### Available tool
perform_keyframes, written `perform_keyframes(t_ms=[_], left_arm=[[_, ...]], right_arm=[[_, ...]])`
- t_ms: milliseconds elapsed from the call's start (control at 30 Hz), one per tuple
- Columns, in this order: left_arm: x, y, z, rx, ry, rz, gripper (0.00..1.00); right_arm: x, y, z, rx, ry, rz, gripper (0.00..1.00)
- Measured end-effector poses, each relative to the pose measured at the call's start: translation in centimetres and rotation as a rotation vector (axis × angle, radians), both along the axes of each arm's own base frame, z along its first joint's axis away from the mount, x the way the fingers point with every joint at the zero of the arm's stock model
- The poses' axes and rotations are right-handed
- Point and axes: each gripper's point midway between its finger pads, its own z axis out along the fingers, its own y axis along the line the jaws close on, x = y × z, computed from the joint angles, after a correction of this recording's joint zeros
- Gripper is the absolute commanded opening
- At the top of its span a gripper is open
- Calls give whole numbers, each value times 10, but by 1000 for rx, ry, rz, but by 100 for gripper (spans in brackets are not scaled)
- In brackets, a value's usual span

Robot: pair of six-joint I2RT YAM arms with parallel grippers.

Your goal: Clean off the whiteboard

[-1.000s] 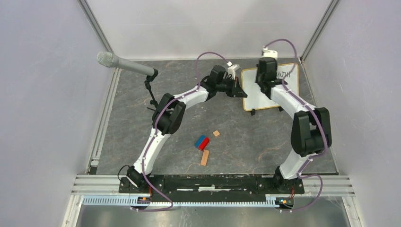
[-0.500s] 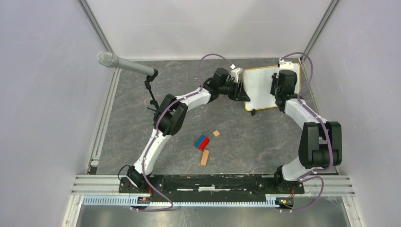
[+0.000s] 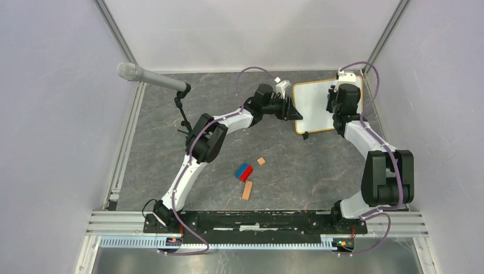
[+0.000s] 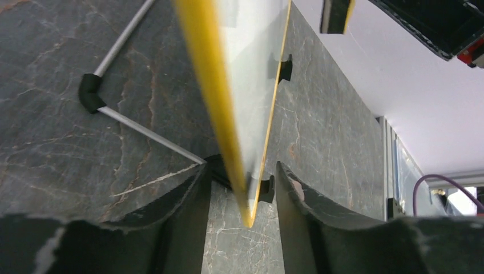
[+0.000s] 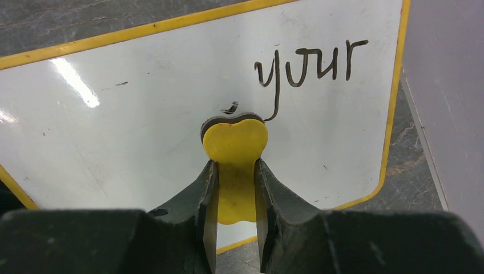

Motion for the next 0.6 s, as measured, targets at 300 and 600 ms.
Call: perform_keyframes(t_ms=[300, 600], left_arm=[[9, 2, -4, -34, 85, -7, 2], [9, 13, -6, 7, 119, -3, 2]], right_arm=[[1, 1, 15, 17, -54, -8, 9], [12, 33, 13, 45, -177, 68, 9]])
